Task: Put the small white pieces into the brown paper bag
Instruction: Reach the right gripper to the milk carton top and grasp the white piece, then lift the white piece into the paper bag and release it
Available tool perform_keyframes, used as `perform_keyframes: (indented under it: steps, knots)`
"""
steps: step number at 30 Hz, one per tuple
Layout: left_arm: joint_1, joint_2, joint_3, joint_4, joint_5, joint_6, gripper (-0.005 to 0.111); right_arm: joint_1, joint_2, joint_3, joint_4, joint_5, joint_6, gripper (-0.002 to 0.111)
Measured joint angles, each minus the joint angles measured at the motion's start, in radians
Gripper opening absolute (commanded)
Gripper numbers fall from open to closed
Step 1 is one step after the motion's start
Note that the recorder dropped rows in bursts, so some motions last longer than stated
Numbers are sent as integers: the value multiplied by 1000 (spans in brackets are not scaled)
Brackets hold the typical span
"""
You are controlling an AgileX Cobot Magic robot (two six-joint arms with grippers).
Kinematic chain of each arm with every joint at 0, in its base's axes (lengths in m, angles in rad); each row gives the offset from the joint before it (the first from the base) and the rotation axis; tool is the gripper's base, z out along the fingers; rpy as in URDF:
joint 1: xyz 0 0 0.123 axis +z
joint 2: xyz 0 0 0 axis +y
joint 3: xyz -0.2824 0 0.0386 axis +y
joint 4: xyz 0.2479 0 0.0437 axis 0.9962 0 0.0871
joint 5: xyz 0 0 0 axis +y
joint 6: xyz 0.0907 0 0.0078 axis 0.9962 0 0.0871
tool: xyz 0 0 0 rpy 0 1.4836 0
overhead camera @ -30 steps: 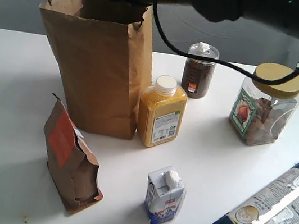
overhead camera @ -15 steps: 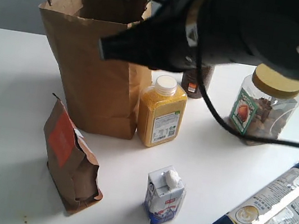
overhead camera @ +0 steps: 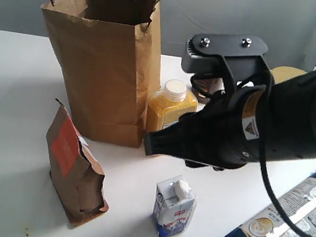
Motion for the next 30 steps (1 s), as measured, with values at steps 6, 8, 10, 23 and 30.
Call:
perform_keyframes:
  steps: [6,8,10,23,30]
  knots:
    - [0,0,0,0,0,0,0,0,0,56,40,9,-6,46]
    - [0,0,0,0,0,0,0,0,-1,75,52,9,-6,46]
    - [0,0,0,0,0,0,0,0,-1,95,65,0,-6,46]
    - [0,0,0,0,0,0,0,0,139,136,72,-107,-6,43]
    - [0,0,0,0,0,0,0,0,154,136,52,-126,-10,3]
